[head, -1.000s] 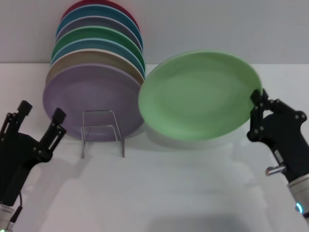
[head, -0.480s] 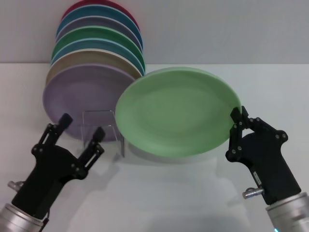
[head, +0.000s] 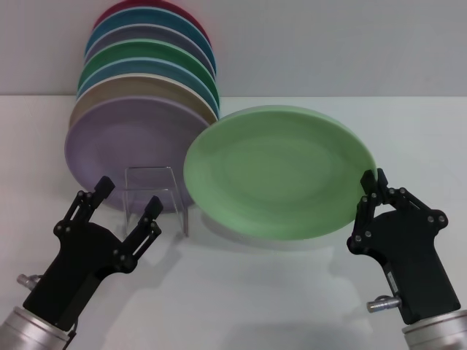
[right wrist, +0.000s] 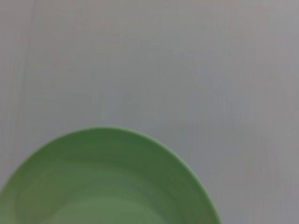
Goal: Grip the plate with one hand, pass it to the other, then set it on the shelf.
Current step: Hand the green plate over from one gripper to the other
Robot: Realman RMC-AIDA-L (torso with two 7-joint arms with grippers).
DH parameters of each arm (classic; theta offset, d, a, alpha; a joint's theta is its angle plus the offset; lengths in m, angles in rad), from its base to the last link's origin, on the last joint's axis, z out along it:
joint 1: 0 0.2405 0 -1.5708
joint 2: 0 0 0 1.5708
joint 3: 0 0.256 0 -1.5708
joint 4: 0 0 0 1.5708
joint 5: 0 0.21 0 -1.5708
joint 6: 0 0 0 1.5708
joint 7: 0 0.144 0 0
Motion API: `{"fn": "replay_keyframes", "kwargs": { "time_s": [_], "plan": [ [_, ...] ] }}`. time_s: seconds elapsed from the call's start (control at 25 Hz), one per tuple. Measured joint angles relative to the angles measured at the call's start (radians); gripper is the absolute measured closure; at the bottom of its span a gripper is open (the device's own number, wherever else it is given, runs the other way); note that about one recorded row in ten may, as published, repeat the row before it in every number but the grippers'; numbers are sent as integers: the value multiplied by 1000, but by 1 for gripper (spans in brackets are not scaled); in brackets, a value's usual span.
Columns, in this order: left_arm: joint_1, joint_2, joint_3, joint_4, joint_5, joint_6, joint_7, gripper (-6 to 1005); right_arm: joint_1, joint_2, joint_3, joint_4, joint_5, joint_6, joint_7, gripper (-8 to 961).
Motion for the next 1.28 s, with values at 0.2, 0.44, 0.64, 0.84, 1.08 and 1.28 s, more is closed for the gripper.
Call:
{"fn": "replay_keyframes", "kwargs": {
  "time_s": [0.2,0.44,0.64,0.84,1.08,1.28],
  "plan": [
    [-12,-1,1,-9,3,-21,0,276,9,0,-25,32,32,-1,-87,937],
    [-21,0,3,-27,3,-59,1,278,35,0,-52,42,55,7,-136,936],
    [-28,-1,10,-33,4,-72,1,280,37,0,-55,42,56,9,-146,936],
    [-33,-1,12,-44,4,-84,1,282,39,0,-55,41,57,11,-147,936],
    [-41,-1,19,-44,4,-87,1,284,41,0,-61,42,57,13,-147,936],
    [-45,-1,21,-44,4,-90,1,286,48,0,-67,41,57,13,-148,937]
  ]
}}
